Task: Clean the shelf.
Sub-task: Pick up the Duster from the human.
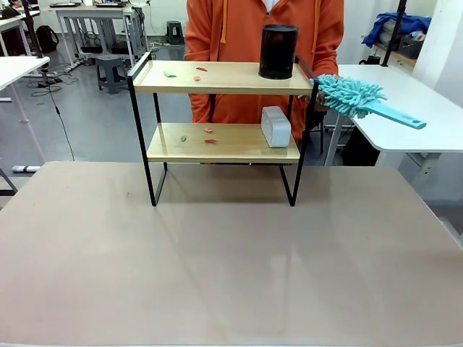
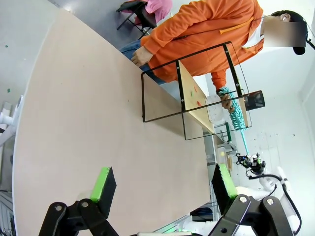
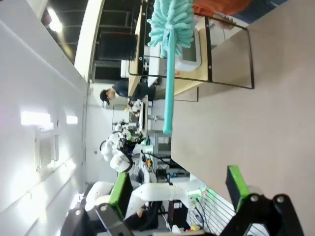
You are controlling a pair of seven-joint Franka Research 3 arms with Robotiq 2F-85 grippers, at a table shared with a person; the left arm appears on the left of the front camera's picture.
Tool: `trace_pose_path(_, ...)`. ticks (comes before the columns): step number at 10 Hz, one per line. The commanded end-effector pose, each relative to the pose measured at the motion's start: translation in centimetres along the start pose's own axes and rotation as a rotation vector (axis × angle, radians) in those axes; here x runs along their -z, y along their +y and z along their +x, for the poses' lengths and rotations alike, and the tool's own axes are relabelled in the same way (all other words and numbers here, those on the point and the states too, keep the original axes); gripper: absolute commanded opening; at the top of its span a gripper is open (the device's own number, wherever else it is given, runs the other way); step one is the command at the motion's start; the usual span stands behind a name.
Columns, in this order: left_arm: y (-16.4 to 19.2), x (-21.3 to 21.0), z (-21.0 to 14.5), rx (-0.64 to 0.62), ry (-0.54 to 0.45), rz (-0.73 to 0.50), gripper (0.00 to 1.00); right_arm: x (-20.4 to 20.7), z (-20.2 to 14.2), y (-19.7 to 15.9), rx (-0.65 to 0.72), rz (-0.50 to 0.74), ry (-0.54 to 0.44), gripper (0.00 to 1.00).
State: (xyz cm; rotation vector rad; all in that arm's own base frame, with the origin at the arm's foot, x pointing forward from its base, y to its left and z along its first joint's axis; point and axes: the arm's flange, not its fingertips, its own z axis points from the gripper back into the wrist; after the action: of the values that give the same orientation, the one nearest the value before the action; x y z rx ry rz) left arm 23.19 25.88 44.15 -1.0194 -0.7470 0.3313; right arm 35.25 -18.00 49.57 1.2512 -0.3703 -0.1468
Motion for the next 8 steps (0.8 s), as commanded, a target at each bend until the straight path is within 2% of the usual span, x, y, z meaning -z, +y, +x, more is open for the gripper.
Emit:
trace_pose_path(1, 0.0, 0.1, 0.1, 0.020, -0.013, -0.019, 1.00, 2.8, 6.4, 1.7, -0.008, -0.033, 0.117, 1.00)
trace_pose_path(3, 0.0, 0.1, 0.1, 0.020, -0.013, -0.019, 1.00, 7.8, 9.3, 2.1, 0.047, -0.004, 0.195, 1.00)
trace_pose_path(5, 0.0, 0.1, 0.1, 0.020, -0.013, -0.019, 1.00, 12.1, 10.5, 2.5, 0.108, 0.043, 0.269, 1.00)
trace_pose_path(8, 0.0, 0.1, 0.1, 0.020, -0.013, -0.019, 1.00, 14.7, 10.2, 2.6, 0.105, -0.019, 0.309, 1.00)
